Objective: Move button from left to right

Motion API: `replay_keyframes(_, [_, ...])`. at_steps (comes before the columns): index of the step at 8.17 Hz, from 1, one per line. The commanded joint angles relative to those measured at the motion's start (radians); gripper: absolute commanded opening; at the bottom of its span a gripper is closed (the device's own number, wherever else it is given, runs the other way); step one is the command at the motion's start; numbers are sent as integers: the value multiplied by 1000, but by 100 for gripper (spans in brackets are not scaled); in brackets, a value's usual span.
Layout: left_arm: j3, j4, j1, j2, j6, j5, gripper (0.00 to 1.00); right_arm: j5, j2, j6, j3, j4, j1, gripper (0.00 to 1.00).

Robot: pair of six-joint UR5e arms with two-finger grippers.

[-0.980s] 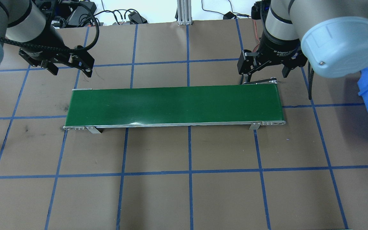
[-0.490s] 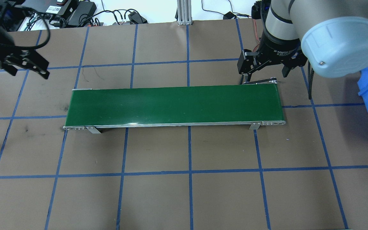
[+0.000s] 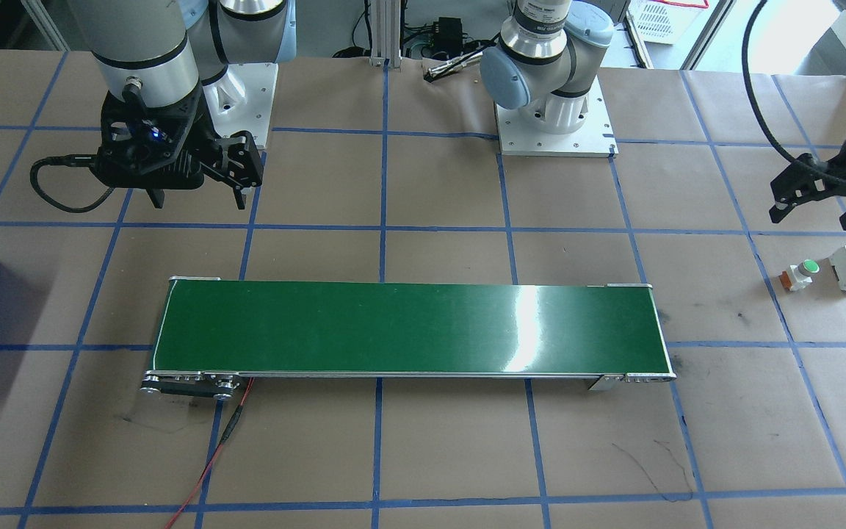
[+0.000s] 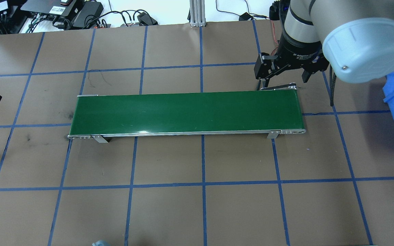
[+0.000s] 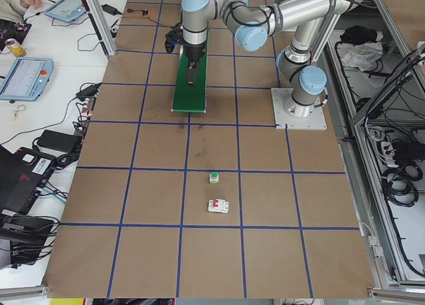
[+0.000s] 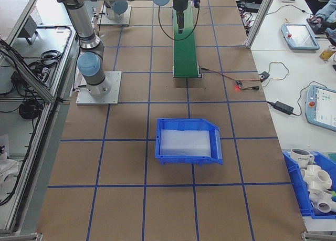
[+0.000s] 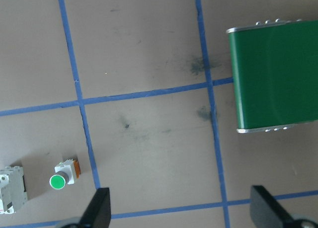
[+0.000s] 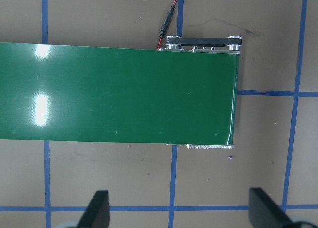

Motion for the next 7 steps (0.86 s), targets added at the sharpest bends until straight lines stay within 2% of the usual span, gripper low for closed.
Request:
replay_keyframes(1, [-15, 5, 136, -98, 165, 0, 100, 0, 0, 0, 0, -1, 0, 100])
replay_keyframes(2, [-18, 20, 172, -136, 196, 1, 100, 0, 0, 0, 0, -1, 0, 100])
replay_keyframes(3, [-18, 41, 212, -179, 201, 24, 100, 0, 0, 0, 0, -1, 0, 100])
replay_keyframes(4, [-18, 124, 232, -230, 210, 75, 100, 0, 0, 0, 0, -1, 0, 100])
replay_keyframes(5, [-18, 193, 236, -277, 232, 78, 100, 0, 0, 0, 0, -1, 0, 100])
replay_keyframes(6, [-18, 206, 241, -325, 224, 116, 100, 0, 0, 0, 0, -1, 0, 100])
replay_keyframes(7, [-18, 221, 241, -357, 218, 177, 100, 0, 0, 0, 0, -1, 0, 100])
